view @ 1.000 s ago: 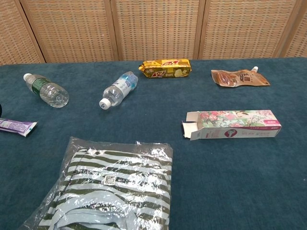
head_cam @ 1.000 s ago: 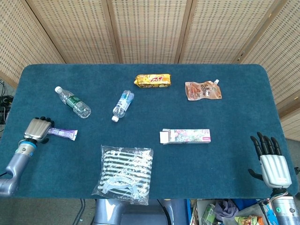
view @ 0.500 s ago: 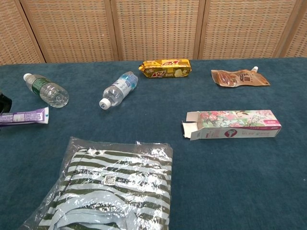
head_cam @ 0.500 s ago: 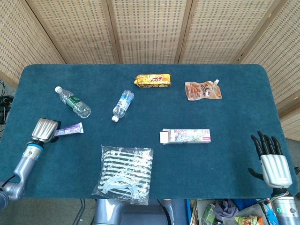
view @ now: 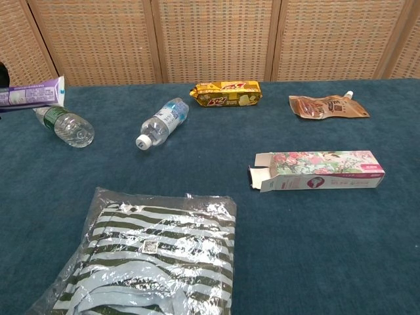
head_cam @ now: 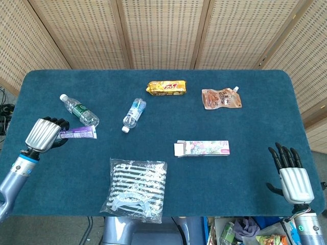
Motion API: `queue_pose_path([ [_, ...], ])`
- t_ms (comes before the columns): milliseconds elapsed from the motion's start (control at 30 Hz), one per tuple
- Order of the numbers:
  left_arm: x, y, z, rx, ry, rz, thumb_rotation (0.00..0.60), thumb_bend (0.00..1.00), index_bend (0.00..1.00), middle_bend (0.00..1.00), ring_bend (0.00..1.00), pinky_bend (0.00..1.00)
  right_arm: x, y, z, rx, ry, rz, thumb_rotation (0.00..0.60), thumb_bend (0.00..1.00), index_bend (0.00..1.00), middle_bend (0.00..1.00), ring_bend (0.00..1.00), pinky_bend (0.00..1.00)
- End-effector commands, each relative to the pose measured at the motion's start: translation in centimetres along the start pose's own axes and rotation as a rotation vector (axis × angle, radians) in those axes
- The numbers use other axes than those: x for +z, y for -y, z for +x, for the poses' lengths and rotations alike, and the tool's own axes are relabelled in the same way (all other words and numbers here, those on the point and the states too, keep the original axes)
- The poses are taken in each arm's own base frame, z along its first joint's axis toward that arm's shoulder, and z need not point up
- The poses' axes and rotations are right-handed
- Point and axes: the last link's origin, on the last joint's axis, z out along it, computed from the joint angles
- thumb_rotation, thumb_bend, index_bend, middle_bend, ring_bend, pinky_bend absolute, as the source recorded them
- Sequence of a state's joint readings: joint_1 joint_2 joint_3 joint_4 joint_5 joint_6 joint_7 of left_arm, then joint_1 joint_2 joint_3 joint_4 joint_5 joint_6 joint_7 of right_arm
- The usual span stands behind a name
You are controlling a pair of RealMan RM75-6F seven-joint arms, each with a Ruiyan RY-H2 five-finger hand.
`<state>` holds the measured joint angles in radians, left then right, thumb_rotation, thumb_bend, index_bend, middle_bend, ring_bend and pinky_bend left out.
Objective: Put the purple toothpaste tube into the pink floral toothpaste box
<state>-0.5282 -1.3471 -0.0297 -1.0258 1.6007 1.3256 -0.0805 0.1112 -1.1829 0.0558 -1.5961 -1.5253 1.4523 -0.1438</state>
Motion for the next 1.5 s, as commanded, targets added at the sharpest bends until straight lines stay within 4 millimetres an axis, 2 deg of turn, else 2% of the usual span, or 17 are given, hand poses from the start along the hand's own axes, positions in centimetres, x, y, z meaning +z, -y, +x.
queue_pose_path([
  [33,-0.2,0.1,2.5,0.003,-0.029,-0.049,0.6,0.31,0.85,0.71,0.62,0.63,1.2,0.7,0.2,0.016,0.02,0.036,0.6,0.09,0.0,0.0,0.0,0.0],
  [200,0.1,0.1,5.0,0.048,-0.051,-0.063,0.6,0.31,0.85,0.71,0.62,0.63,4.4,2.7,0.6,0.019,0.058,0.101,0.6,0.09,0.0,0.0,0.0,0.0],
  [233,0.3,0.0,5.8,0.058,-0.064,-0.073,0.6,0.31,0.85,0.71,0.62,0.63,5.9,4.6,0.2,0.026,0.096,0.151,0.6,0.09,0.0,0.0,0.0,0.0],
  [367,0.4,-0.4,6.7,0.061,-0.056,-0.072,0.6,0.31,0.85,0.71,0.62,0.63,7.9,7.9,-0.4,0.032,0.157,0.204,0.6,0.09,0.0,0.0,0.0,0.0],
  [533,0.5,-0.7,6.8,0.067,-0.048,-0.071,0.6,0.31,0.85,0.71,0.62,0.63,8.9,10.5,-1.1,0.028,0.193,0.241,0.6,0.09,0.0,0.0,0.0,0.0],
  [700,0.6,-0.9,6.5,0.076,-0.035,-0.076,0.6,0.31,0.85,0.71,0.62,0.63,9.9,13.9,-2.3,0.059,0.236,0.282,0.6,0.09,0.0,0.0,0.0,0.0],
  [900,0.5,-1.3,5.7,0.079,-0.022,-0.089,0.6,0.31,0.85,0.71,0.62,0.63,11.8,17.2,-4.0,0.087,0.277,0.279,0.6,0.09,0.01,0.0,0.0,0.0],
  [1133,0.5,-1.6,5.0,0.085,-0.013,-0.097,0.6,0.31,0.85,0.71,0.62,0.63,14.1,18.4,-5.6,0.08,0.312,0.244,0.6,0.09,0.01,0.0,0.0,0.0],
  [1300,0.5,-1.6,4.8,0.092,-0.021,-0.1,0.6,0.31,0.85,0.71,0.62,0.63,15.4,18.1,-6.4,0.082,0.342,0.206,0.6,0.09,0.01,0.0,0.0,0.0],
  [1500,0.5,-2.0,4.3,0.093,-0.018,-0.112,0.6,0.31,0.85,0.71,0.62,0.63,16.7,16.8,-7.3,0.068,0.367,0.147,0.6,0.09,0.01,0.0,0.0,0.0],
])
